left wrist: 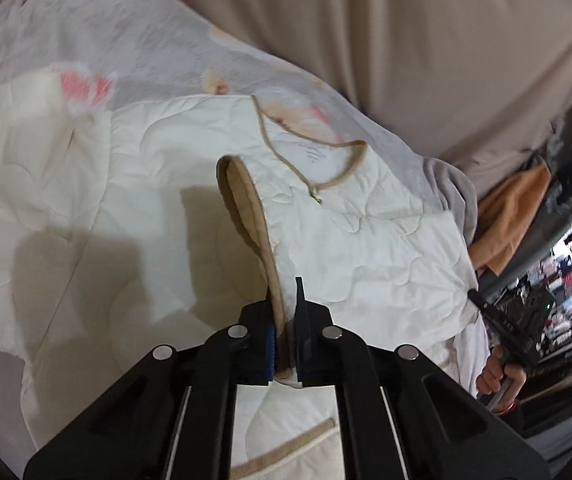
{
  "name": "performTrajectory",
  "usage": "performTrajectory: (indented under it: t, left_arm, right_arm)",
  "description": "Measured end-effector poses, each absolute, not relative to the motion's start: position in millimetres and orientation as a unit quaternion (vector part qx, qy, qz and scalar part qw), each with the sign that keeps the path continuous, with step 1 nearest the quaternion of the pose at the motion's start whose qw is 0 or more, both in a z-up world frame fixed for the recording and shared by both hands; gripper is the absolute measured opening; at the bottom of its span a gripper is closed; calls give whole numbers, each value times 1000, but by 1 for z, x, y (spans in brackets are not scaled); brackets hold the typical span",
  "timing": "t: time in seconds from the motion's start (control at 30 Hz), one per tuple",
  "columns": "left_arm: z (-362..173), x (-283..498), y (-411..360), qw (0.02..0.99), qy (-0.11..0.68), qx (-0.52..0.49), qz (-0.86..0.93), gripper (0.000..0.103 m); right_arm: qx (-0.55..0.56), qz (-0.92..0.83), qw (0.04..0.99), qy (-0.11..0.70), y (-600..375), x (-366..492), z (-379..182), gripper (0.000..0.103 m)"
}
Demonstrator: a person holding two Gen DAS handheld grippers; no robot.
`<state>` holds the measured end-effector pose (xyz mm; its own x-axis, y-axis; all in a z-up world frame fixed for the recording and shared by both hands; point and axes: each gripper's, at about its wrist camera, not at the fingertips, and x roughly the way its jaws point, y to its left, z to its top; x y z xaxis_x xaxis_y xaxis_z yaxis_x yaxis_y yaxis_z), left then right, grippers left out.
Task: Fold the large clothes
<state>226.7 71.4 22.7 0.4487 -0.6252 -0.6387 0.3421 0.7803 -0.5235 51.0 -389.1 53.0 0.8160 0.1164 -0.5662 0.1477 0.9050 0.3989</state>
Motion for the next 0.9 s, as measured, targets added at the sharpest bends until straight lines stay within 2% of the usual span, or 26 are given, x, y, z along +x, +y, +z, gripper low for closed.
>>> performTrajectory:
  t: [0.03, 0.13, 0.17, 0.27, 0.3, 0.37, 0.53, 0.7, 0.77, 0.9]
  left_arm:
    - [17, 227, 68, 834, 446, -150, -288, 6]
    - [-29, 239, 58, 818, 493, -129, -266, 6]
    - [-32, 241, 62, 818, 486, -143, -272, 6]
    - [-12, 235, 76, 822, 478, -156, -267, 7]
    - [4, 229, 79, 837, 461, -141, -260, 7]
    - [31, 222, 78, 864, 427, -112, -244, 7]
    - [72, 231, 34, 885, 380, -74, -258, 13]
    - [44, 247, 0, 882, 411, -43, -227, 17]
    - [33, 250, 16, 890, 418, -17, -184, 17]
    - [1, 251, 92, 875, 460, -45, -141, 22]
  right_arm:
    - [219, -16, 925, 311, -394, 50, 47, 5]
    - [202, -21, 894, 399, -394, 73, 0, 6]
    - [192, -24, 900, 390, -391, 72, -1, 7]
    - [164, -54, 912, 373, -386, 61, 31, 14]
    - [161, -62, 917, 358, -384, 57, 44, 19]
    - [149, -54, 931, 329, -375, 54, 70, 22]
    - [125, 69, 933, 329, -306, 99, 93, 18]
    - [32, 122, 909, 396, -229, 148, 43, 10]
    - [22, 104, 905, 412, -239, 151, 19, 9]
    - [115, 70, 906, 401, -319, 128, 13, 2]
